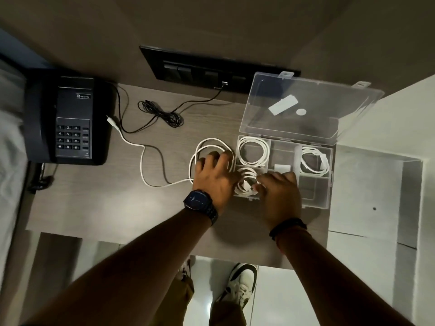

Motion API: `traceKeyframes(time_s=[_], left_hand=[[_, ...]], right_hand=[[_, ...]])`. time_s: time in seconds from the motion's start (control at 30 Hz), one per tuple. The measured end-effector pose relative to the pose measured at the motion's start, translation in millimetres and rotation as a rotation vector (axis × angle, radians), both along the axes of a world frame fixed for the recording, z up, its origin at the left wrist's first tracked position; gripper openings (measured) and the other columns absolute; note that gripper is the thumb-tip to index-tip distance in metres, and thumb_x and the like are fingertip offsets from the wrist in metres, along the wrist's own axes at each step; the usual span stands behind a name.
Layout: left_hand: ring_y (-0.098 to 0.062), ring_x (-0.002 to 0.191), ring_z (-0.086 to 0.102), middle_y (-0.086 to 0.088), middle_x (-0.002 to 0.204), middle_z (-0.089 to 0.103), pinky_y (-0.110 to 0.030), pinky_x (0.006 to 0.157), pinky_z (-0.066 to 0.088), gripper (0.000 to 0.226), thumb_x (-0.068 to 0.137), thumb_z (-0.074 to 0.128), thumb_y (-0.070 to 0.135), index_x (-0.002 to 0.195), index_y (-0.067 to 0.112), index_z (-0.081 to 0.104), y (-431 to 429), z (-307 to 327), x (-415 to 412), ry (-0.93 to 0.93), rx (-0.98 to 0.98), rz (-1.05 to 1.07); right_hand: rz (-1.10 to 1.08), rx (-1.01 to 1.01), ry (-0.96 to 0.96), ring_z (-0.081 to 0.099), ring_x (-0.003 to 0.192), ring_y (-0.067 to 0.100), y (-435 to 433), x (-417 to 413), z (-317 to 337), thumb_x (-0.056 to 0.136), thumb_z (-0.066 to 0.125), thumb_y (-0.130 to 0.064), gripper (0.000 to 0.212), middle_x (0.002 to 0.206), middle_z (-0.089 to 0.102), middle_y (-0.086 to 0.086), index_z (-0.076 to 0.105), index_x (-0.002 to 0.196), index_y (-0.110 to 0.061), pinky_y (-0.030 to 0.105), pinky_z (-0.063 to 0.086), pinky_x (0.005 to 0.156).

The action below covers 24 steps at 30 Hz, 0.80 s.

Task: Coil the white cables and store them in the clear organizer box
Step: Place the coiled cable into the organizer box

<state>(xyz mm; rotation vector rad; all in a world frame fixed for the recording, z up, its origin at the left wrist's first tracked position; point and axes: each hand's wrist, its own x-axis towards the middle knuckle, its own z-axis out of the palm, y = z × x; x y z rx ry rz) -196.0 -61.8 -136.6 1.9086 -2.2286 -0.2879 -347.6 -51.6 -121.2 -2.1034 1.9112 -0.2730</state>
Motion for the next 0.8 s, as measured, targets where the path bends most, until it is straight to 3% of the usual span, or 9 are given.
traceKeyframes(time_s=[0.1,0.17,0.27,0.37,0.53,0.67,0.8], left_hand=[[-0.025,0.095,0.038,-0.001,0.108,0.063,-0.038,0.08,0.038,0.012,0.067,0.07,0.039,0.076,0.032,0.075,-1.1,-2.6,-3.1,-0.093,0.016,-0.044],[-0.026,0.094,0.044,-0.001,0.104,0.063,-0.039,0.078,0.04,0.011,0.06,0.078,0.035,0.069,0.03,0.075,-5.2,1.0,-8.1,-0.111,0.104,-0.009],[-0.032,0.087,0.054,-0.004,0.095,0.061,-0.042,0.072,0.045,0.007,0.06,0.081,0.027,0.064,0.026,0.075,-5.9,4.9,-12.9,-0.06,0.232,0.036],[-0.035,0.078,0.058,-0.01,0.085,0.062,-0.04,0.066,0.048,0.001,0.066,0.076,0.02,0.067,0.02,0.076,-5.6,3.6,-9.9,0.074,0.261,0.077],[-0.035,0.069,0.063,-0.014,0.082,0.065,-0.039,0.06,0.056,0.02,0.077,0.061,0.023,0.081,0.011,0.076,-1.5,0.8,-3.5,0.307,0.201,0.082],[-0.032,0.081,0.061,-0.008,0.094,0.065,-0.038,0.065,0.052,0.014,0.074,0.074,0.026,0.088,0.022,0.076,5.7,2.2,2.4,0.207,0.162,-0.047],[-0.033,0.103,0.049,-0.007,0.113,0.055,-0.045,0.083,0.045,0.022,0.083,0.063,0.041,0.096,0.027,0.074,5.1,8.7,-1.4,0.03,0.271,-0.135]], right_hand=[[-0.133,0.059,0.038,0.05,0.085,0.032,-3.0,0.9,-6.5,0.073,0.073,-0.013,0.008,0.093,0.058,0.012,0.069,0.068,-0.008,0.03,0.038,0.069],[-0.127,0.059,0.101,0.049,0.08,0.032,-3.7,1.3,-10.4,0.074,0.072,-0.014,0.011,0.088,0.055,0.011,0.068,0.066,-0.009,0.029,0.033,0.066],[-0.02,0.042,0.206,0.053,0.073,0.035,-1.2,1.4,-11.2,0.074,0.074,-0.015,0.009,0.08,0.055,0.014,0.069,0.069,-0.011,0.033,0.042,0.059],[0.003,0.065,0.197,0.054,0.071,0.037,-1.1,-0.2,-10.1,0.073,0.076,-0.014,0.006,0.077,0.055,0.015,0.072,0.074,-0.01,0.034,0.045,0.057],[-0.034,0.085,0.056,0.056,0.072,0.04,0.3,-1.7,-8.0,0.075,0.073,-0.008,0.003,0.08,0.057,0.017,0.075,0.077,-0.009,0.035,0.048,0.058],[-0.127,0.178,0.001,0.057,0.088,0.038,0.9,-0.3,-7.8,0.083,0.069,-0.016,0.012,0.094,0.062,0.018,0.076,0.087,-0.008,0.035,0.047,0.071],[-0.021,0.112,0.125,0.057,0.073,0.038,2.2,-0.6,-9.8,0.074,0.076,-0.013,0.007,0.079,0.06,0.017,0.075,0.075,-0.007,0.034,0.048,0.058]])
